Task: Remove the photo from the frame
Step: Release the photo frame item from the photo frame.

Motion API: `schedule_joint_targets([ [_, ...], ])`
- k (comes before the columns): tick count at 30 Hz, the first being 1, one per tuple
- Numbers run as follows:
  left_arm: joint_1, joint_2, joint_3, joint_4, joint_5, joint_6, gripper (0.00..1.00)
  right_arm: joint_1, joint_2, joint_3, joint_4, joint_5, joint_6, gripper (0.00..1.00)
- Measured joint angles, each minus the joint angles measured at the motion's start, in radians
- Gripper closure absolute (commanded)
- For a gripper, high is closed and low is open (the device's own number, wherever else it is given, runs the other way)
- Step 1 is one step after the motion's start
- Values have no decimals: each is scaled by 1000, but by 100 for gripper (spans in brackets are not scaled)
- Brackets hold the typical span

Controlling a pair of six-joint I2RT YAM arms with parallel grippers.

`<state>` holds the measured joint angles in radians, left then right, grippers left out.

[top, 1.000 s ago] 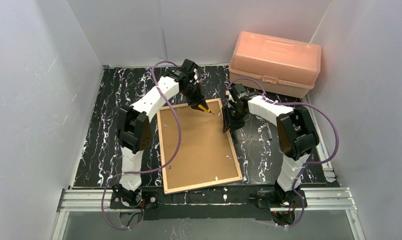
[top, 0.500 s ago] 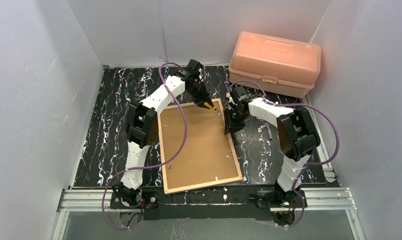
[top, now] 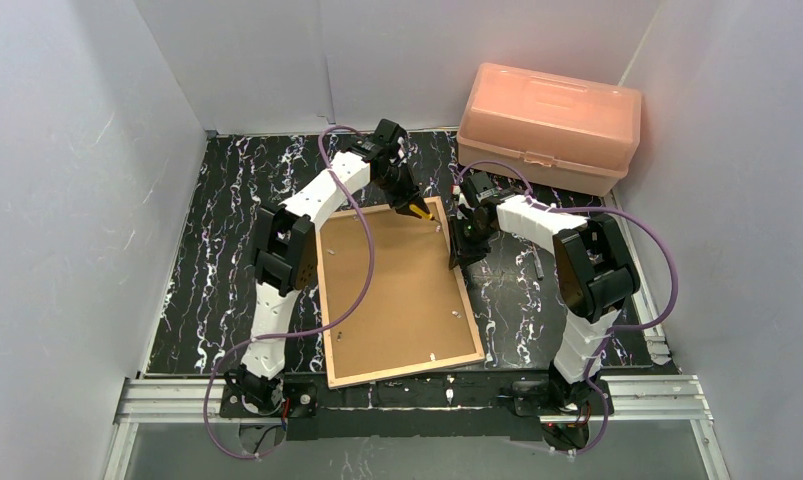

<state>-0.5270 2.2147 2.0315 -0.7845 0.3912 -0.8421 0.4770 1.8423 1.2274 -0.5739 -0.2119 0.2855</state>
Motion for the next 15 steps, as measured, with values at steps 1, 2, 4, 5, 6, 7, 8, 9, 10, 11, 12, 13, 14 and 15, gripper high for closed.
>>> schedule_joint_targets([
  [1, 0, 2, 0, 1, 2, 0, 100, 0, 0, 0, 0, 0, 0, 64],
  [2, 0, 4, 0, 1, 3, 0, 100, 0, 0, 0, 0, 0, 0, 64],
  [4, 0, 8, 0, 1, 5, 0, 100, 0, 0, 0, 0, 1, 1, 64],
  [5, 0, 9, 0, 1, 6, 0, 100, 0, 0, 0, 0, 1, 3, 64],
  [6, 0, 10, 0, 1, 8, 0, 100, -1, 0, 0, 0, 1, 3, 64],
  [7, 0, 11, 0, 2, 10, 0, 100, -1, 0, 0, 0, 0, 3, 64],
  [8, 0, 13, 0, 2, 10, 0, 100, -2, 0, 0, 0, 0, 4, 64],
  [9, 0, 15, 0, 3, 10, 0, 100, -2, 0, 0, 0, 0, 4, 65],
  [10, 0, 19, 0, 3, 11, 1, 100, -2, 0, 0, 0, 0, 6, 65],
  [11, 0, 22, 0, 3, 10, 1, 100, -2, 0, 0, 0, 1, 7, 65],
  [12, 0, 23, -2, 3, 10, 1, 100, -2, 0, 0, 0, 0, 7, 65],
  [13, 0, 24, -4, 2, 10, 2, 100, -2, 0, 0, 0, 0, 8, 65],
  [14, 0, 24, -5, 2, 10, 3, 100, -2, 0, 0, 0, 0, 8, 65],
  [15, 0, 24, -6, 2, 10, 4, 100, -2, 0, 0, 0, 1, 10, 65],
])
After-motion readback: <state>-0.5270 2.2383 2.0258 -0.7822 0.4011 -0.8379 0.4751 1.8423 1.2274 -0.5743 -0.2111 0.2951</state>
